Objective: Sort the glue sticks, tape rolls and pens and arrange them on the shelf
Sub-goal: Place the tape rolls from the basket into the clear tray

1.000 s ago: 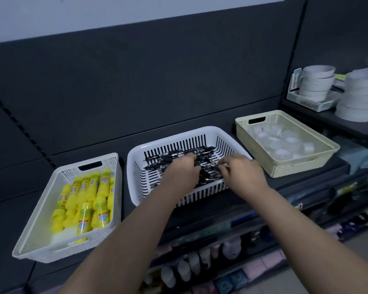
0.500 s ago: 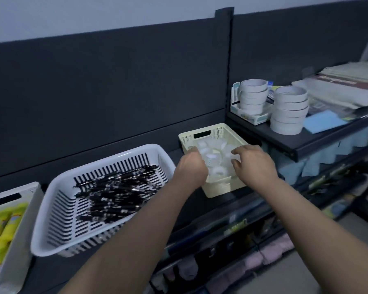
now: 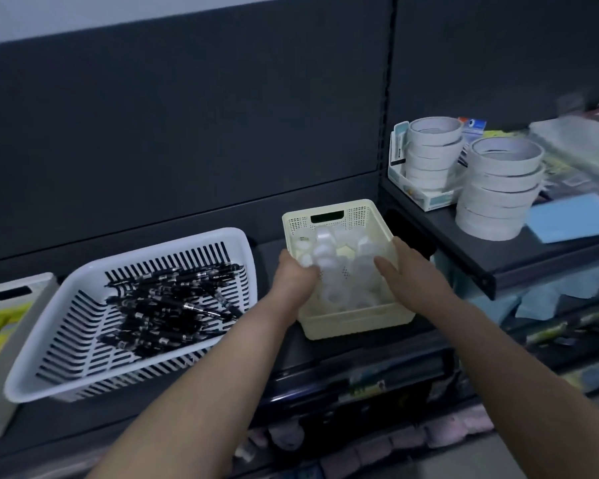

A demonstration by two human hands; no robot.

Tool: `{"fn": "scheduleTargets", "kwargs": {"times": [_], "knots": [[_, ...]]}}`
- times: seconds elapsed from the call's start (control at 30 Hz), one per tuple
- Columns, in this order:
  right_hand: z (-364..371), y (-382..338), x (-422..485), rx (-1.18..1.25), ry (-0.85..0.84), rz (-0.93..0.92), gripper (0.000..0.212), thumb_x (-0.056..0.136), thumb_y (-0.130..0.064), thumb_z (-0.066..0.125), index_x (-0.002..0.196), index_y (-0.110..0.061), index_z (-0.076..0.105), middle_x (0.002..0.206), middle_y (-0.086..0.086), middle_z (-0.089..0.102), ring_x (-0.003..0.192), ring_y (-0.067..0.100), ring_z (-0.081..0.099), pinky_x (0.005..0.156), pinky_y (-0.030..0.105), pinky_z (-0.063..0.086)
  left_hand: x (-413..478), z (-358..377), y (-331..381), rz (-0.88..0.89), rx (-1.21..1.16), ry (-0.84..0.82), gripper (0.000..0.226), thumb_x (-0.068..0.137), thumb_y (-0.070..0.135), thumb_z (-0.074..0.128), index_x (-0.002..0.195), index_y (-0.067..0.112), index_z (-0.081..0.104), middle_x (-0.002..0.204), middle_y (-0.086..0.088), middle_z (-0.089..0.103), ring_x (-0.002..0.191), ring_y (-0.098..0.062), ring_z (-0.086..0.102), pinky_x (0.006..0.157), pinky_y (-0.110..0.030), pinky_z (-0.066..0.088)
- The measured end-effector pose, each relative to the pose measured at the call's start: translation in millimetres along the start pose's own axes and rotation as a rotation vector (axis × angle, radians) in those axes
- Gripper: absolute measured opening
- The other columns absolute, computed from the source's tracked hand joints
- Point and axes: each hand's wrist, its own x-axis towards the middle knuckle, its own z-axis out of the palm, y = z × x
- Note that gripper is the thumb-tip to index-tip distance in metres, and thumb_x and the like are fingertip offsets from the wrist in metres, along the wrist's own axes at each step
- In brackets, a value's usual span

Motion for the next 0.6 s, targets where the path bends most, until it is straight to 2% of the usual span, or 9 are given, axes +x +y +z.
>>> {"fn": "scheduleTargets", "kwargs": {"times": [0.13,0.27,0.47,0.6], "knots": [[-3.4,1.2,-5.3,-0.006,0.031,-0.022,0.055,0.100,-0.042,0.037,0.144,-0.009,0.031,0.138,0.013,0.048,0.122,0.030,0.048,0.092,0.037,0.040,0.9,4.7,1.2,-0.015,-0.083,-0.023,0.047,0.089,0.014,0.055,0.132,0.022,0.038,0.116,-0.004,0.059,0.101,-0.025,0.061,0.088,-0.044,0.054],[-22.6,-10.3,-8.8,-0.026,0.090,-0.063,0.054,0.100,-0.041,0.039,0.140,-0.005,0.035,0.133,0.014,0.052,0.119,0.030,0.050,0.090,0.037,0.040,-5.4,0.1,14.9,0.023,-0.122,-0.014,0.043,0.089,0.014,0.058,0.127,0.027,0.041,0.115,-0.002,0.061,0.101,-0.026,0.063,0.088,-0.047,0.055],[-41.0,-57.0,-10.1,-0.077,0.196,-0.225,0.063,0.099,-0.043,0.038,0.151,-0.011,0.021,0.139,0.012,0.046,0.125,0.029,0.044,0.094,0.035,0.035,-38.9,-44.7,45.2,0.154,-0.186,0.063,0.041,0.090,0.010,0.059,0.124,0.027,0.042,0.113,0.000,0.062,0.098,-0.025,0.064,0.084,-0.048,0.056],[-27.6,-99.4,-24.3,-0.037,0.169,-0.334,0.050,0.096,-0.043,0.040,0.137,-0.013,0.039,0.116,0.009,0.057,0.105,0.028,0.053,0.081,0.035,0.038,-73.4,-91.9,41.8,0.145,-0.233,0.171,0.035,0.092,0.010,0.058,0.119,0.026,0.045,0.106,0.002,0.064,0.093,-0.024,0.066,0.076,-0.044,0.058]]}}
